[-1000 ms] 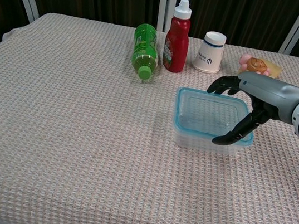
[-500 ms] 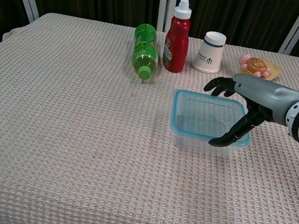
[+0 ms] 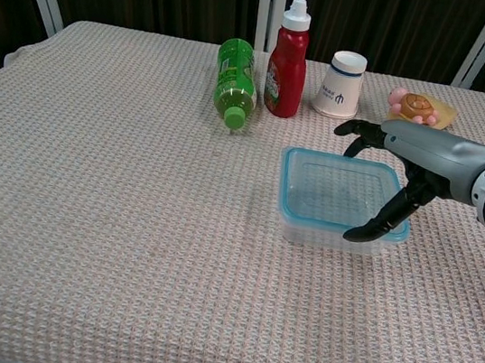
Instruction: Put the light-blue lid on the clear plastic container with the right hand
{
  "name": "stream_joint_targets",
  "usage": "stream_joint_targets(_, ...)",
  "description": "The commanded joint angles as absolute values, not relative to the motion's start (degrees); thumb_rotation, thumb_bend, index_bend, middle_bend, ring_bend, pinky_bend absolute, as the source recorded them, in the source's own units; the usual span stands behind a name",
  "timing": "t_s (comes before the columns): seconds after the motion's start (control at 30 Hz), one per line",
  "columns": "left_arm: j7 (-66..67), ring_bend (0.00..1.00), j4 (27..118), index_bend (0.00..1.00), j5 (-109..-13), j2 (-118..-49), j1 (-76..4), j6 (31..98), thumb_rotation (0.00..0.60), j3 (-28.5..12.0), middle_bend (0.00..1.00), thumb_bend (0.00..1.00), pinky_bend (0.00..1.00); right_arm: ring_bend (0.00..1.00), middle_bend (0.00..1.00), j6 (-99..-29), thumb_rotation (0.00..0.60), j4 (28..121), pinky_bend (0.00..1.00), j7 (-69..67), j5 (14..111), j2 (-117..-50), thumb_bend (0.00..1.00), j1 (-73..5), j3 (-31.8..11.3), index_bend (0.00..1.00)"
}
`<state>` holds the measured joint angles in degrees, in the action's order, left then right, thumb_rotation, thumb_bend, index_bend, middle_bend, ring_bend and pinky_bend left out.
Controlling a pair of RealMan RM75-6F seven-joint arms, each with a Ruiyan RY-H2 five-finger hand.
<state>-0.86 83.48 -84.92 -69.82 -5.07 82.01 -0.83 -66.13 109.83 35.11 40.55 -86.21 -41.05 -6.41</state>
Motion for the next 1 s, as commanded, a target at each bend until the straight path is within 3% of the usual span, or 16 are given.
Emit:
stream_joint_targets(0.03,-0.7,0.00,83.5,0.14,-84.9,-69.8,-5.1,82.0,0.600,-0.9,0.09,0.00,0.01,0.00,0.17,-66.0,0.600,110.2,0.00,35.5,40.3,-85.8,0.00,-41.2,-6.2,0.00)
stream_joint_targets(0.6,-0.1,0.00,84.2,0.14,-85.0,-69.5,-5.0,82.3,0.600,-0.8,0.09,0.00,0.00,0.00,0.10,-68.3,0.600,114.2,0.00,38.4,41.0,-83.4,0.00,-41.8,-5.3,0.00)
stream_joint_targets(0.8,0.1,0.00,84.6,0.14,-85.3,-69.3,-4.9,82.6,0.600,-0.7,0.09,0.00,0.00,0.00,0.22,-69.4,0.600,116.5,0.00,38.0,42.7,-82.4,0.00,-42.0,-6.7,0.01)
stream_joint_targets(0.9,0.2,0.00,84.7,0.14,-85.4,-69.3,-4.9,82.7,0.600,-0.7,0.09,0.00,0.00,0.02,0.32,-68.9,0.600,115.8,0.00,39.1,41.5,-83.8,0.01,-43.3,-7.5,0.09)
stream_joint_targets(1.0,0.2,0.00,84.7,0.14,-85.4,-69.3,-4.8,82.7,0.600,-0.6,0.09,0.00,0.00,0.04,0.35,-68.4,0.600,114.4,0.00,40.2,39.8,-85.3,0.03,-44.6,-8.2,0.14)
